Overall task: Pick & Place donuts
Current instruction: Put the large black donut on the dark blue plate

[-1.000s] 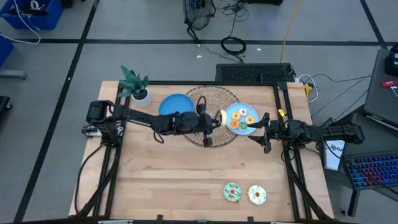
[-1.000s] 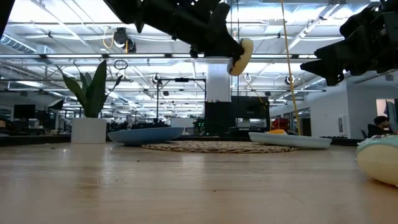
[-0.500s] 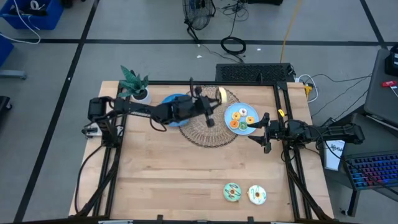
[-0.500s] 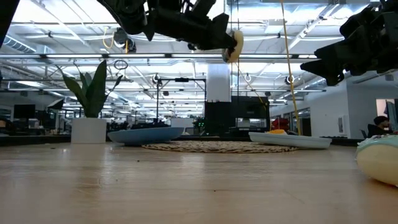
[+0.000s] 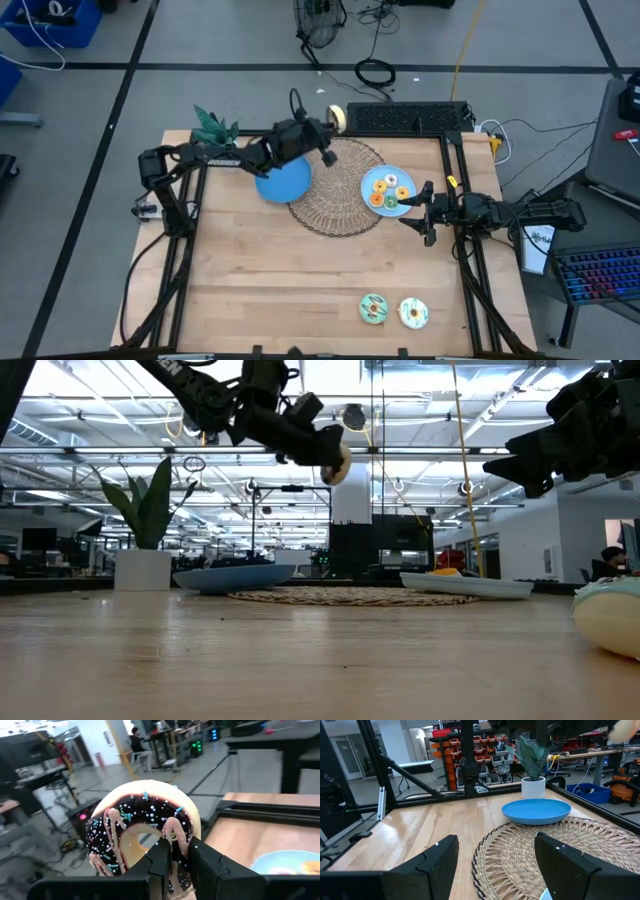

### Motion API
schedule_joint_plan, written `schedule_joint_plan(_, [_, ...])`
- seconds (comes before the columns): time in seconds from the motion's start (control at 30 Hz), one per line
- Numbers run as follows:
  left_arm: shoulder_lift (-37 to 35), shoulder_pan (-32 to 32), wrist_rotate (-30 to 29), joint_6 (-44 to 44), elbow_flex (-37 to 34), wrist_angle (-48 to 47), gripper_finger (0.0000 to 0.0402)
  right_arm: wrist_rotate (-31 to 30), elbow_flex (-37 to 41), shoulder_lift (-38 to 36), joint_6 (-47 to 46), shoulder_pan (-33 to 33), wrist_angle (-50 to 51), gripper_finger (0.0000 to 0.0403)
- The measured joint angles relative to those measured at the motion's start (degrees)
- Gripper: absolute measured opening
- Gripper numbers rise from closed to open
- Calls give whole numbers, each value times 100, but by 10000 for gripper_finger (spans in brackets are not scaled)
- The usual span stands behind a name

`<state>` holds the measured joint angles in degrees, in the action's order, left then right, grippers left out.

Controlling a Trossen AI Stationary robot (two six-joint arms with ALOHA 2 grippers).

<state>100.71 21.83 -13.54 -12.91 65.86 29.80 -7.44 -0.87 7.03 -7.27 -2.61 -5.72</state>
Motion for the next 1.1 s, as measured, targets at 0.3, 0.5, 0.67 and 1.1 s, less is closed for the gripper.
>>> schedule_joint_plan(0.3, [-995,923,1687,463,-472,-1132,63,2,-1,2,1,-2,0,242])
schedule_joint_plan(0.5, [-1789,1524,2324,881,-1683,-618,63,0,-1,-1,1,-1,-2,242])
schedule_joint_plan(0.67, [-2588,1861,2402,1091,-2573,-422,63,2,0,2,1,0,0,242])
schedule_joint_plan(1.1, [-3623,1650,1505,1808,-2457,-3062,63,0,1,-1,2,-2,0,242])
